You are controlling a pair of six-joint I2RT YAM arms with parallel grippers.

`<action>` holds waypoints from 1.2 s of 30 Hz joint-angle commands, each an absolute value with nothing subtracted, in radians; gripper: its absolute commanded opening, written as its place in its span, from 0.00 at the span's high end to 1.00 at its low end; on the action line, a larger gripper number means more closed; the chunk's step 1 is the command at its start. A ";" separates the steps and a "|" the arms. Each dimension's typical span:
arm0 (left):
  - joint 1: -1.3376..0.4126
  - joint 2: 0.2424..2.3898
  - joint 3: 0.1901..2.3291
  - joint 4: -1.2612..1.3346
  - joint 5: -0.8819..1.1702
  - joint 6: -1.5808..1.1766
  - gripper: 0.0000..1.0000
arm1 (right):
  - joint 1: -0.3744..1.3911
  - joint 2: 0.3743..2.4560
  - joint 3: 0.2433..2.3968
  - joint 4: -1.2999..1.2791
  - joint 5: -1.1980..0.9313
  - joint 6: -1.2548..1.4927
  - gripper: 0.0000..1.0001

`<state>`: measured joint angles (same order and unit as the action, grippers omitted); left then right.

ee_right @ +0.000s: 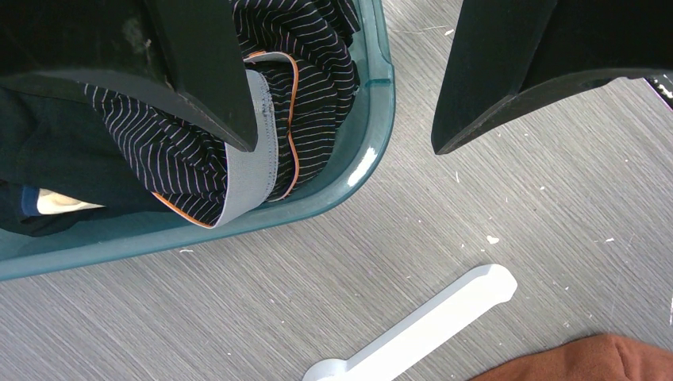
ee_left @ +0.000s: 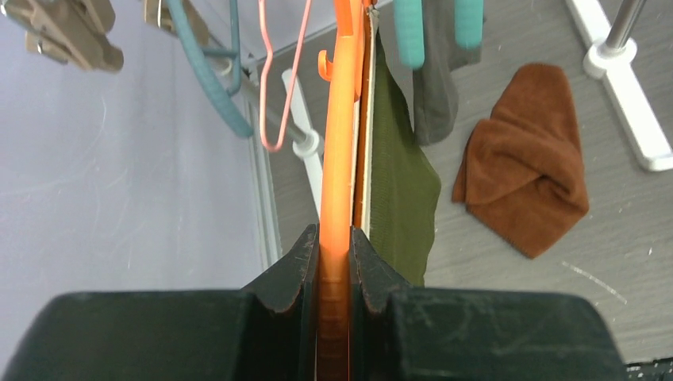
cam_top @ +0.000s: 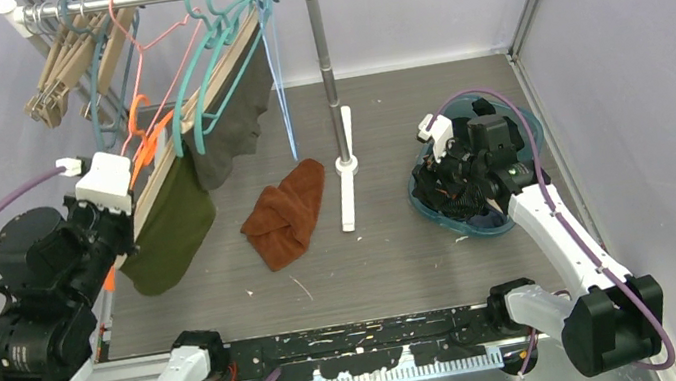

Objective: Remove the underwear clipped to the hanger
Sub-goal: Pick up the hanger from the clothesline, then remove the underwear from the hanger.

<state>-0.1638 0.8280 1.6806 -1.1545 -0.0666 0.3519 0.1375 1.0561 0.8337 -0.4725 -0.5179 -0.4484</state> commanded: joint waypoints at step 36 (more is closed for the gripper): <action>-0.167 0.872 1.504 -1.398 0.646 0.606 1.00 | 0.144 1.034 0.841 -0.511 -0.774 -0.533 0.13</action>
<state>-0.1638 0.8795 1.5322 -1.4857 0.3901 0.6212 0.1379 1.0664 0.8337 -0.5098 -0.6735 -0.5076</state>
